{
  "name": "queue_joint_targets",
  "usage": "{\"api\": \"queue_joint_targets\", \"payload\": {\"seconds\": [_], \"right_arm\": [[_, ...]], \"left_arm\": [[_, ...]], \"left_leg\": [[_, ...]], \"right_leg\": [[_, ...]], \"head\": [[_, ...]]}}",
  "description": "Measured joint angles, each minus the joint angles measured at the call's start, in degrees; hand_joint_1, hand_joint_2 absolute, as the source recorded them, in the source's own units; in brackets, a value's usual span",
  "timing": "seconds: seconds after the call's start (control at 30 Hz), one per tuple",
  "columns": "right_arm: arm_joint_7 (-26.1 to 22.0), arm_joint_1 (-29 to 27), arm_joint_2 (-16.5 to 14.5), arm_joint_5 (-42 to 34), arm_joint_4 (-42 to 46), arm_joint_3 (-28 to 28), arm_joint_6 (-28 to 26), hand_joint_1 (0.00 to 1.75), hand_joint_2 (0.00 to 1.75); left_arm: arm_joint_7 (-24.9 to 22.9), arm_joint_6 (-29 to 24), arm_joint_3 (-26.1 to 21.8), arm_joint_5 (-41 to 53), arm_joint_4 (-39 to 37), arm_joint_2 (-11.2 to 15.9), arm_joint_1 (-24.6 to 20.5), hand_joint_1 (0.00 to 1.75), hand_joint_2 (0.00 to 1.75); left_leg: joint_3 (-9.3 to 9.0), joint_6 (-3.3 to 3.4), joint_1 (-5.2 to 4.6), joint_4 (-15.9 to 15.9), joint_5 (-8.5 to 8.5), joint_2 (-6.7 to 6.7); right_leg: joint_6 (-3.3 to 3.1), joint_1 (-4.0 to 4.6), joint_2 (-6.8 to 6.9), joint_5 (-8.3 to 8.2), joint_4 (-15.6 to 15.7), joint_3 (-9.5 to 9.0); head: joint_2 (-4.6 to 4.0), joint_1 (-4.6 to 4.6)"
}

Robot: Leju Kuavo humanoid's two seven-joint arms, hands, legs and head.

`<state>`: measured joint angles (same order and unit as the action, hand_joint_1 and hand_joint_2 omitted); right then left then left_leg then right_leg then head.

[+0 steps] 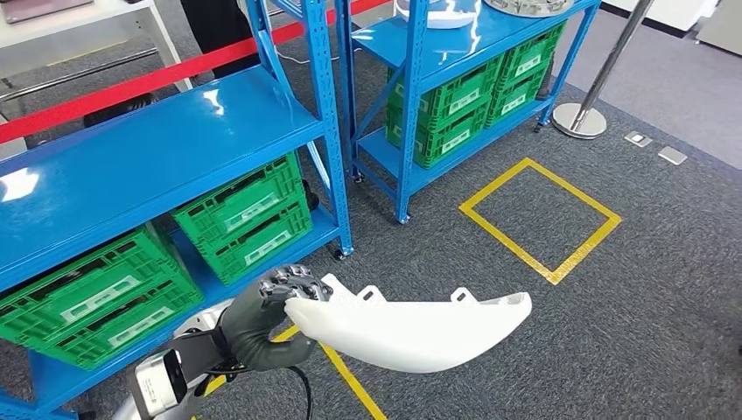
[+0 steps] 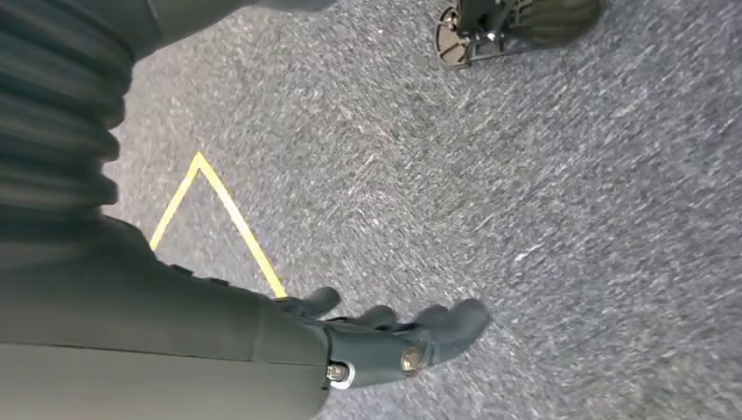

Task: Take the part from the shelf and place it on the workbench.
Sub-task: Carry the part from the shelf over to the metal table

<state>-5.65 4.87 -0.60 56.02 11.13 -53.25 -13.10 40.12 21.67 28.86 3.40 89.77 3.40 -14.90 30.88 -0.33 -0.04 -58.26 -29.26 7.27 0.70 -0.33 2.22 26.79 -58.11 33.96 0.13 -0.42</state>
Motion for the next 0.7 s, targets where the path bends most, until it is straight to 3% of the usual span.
{"api": "queue_joint_targets", "payload": {"seconds": [0.07, 0.13, 0.2, 0.23, 0.3, 0.37, 0.43, 0.5, 0.57, 0.63, 0.7], "right_arm": [[0.11, 0.04, -0.01, 0.09, 0.00, -0.04, 0.10, 0.00, 1.75], [0.12, 0.30, -0.02, 0.39, 0.00, -0.05, 0.22, 0.00, 1.75], [0.21, 0.33, -0.02, 0.80, 0.00, -0.05, 0.44, 0.00, 1.75], [0.27, 0.23, -0.02, 0.98, 0.00, -0.05, 0.56, 0.00, 1.75], [0.71, 0.05, -0.02, 1.62, 0.00, -0.03, 0.74, 0.00, 1.75], [1.74, 0.07, -0.03, 2.56, 0.00, 0.06, 0.76, 0.00, 1.75], [2.98, -0.08, -0.05, 3.46, 0.00, 0.20, 0.51, 0.00, 1.75], [4.04, -0.62, -0.07, 4.18, 0.00, 0.33, -0.03, 0.00, 1.75], [5.25, -1.07, -0.11, 4.51, 0.00, 0.40, -0.69, 0.00, 1.75], [6.57, -1.03, -0.11, 4.53, 0.00, 0.43, -1.35, 0.00, 1.75], [7.26, -1.00, -0.01, 4.29, 0.00, 0.42, -2.09, 0.00, 1.75]], "left_arm": [[0.00, 0.20, 0.01, -0.35, -0.73, -0.27, -1.04, 1.75, 1.75], [0.00, 0.35, 0.05, -0.47, -1.58, -0.33, -1.30, 1.75, 1.75], [-0.01, 0.48, 0.12, -0.45, -2.34, -0.32, -1.18, 1.75, 1.75], [-0.01, 0.59, 0.15, -0.35, -2.62, -0.31, -1.14, 1.75, 1.75], [-0.01, 0.80, 0.20, -0.12, -2.94, -0.31, -1.13, 1.75, 1.75], [-0.01, 0.88, 0.26, -0.20, -3.20, -0.31, -1.06, 1.75, 1.75], [-0.01, 0.75, 0.28, -0.73, -3.50, -0.31, -0.65, 1.75, 1.75], [-0.01, 0.44, 0.28, -1.15, -3.62, -0.32, -0.06, 1.75, 1.75], [0.01, 0.18, 0.28, -1.22, -3.62, -0.31, 0.41, 1.75, 1.75], [0.01, 0.13, 0.28, -1.23, -3.66, -0.10, 0.92, 1.75, 1.75], [0.00, 0.24, 0.28, -1.25, -3.74, 0.23, 1.47, 1.75, 1.75]], "left_leg": [[0.89, -0.64, 0.20, -2.46, -1.87, -2.63], [3.84, -1.04, 0.39, -9.40, -5.74, -5.96], [6.73, -1.13, 0.44, -15.69, -8.00, -6.92], [6.96, -1.09, 0.46, -16.10, -7.49, -7.04], [4.31, -0.90, 0.59, -10.37, -3.69, -7.89], [0.93, -0.60, 0.86, -2.89, -0.78, -10.96], [-0.10, -0.10, 0.75, -0.16, -0.41, -12.63], [-0.24, 0.72, 0.53, 0.14, -0.08, -11.29], [-0.45, 1.58, 0.58, 0.54, 0.33, -9.72], [-0.39, 2.08, 0.42, 0.70, 0.44, -7.89], [-0.26, 2.27, 0.19, 0.65, 0.35, -5.96]], "right_leg": [[-0.65, -0.40, -1.14, -0.44, 0.30, 0.07], [-1.00, -0.55, -2.52, -0.70, 0.37, 0.26], [-1.04, -0.55, -4.16, -0.86, 0.34, 0.48], [-0.97, -0.55, -4.99, -0.94, 0.32, 0.54], [-0.69, -0.61, -6.65, -1.10, 0.22, 0.56], [-0.13, -0.64, -8.22, -1.28, 0.05, 0.83], [0.77, -0.80, -9.56, -1.60, 0.10, 1.34], [1.64, -1.10, -10.39, -1.96, 0.32, 1.67], [2.07, -0.96, -7.76, -0.78, -1.61, 2.75], [2.29, -0.69, -4.00, 2.79, -8.03, 5.86], [2.46, -0.68, -2.99, 5.67, -14.83, 9.02]], "head": [[0.00, -0.20], [0.00, -0.63], [0.00, -0.96], [0.00, -1.07], [0.00, -1.25], [0.00, -1.37], [0.00, -1.39], [0.00, -1.34], [0.00, -1.02], [0.00, -0.51], [0.00, -0.25]]}}
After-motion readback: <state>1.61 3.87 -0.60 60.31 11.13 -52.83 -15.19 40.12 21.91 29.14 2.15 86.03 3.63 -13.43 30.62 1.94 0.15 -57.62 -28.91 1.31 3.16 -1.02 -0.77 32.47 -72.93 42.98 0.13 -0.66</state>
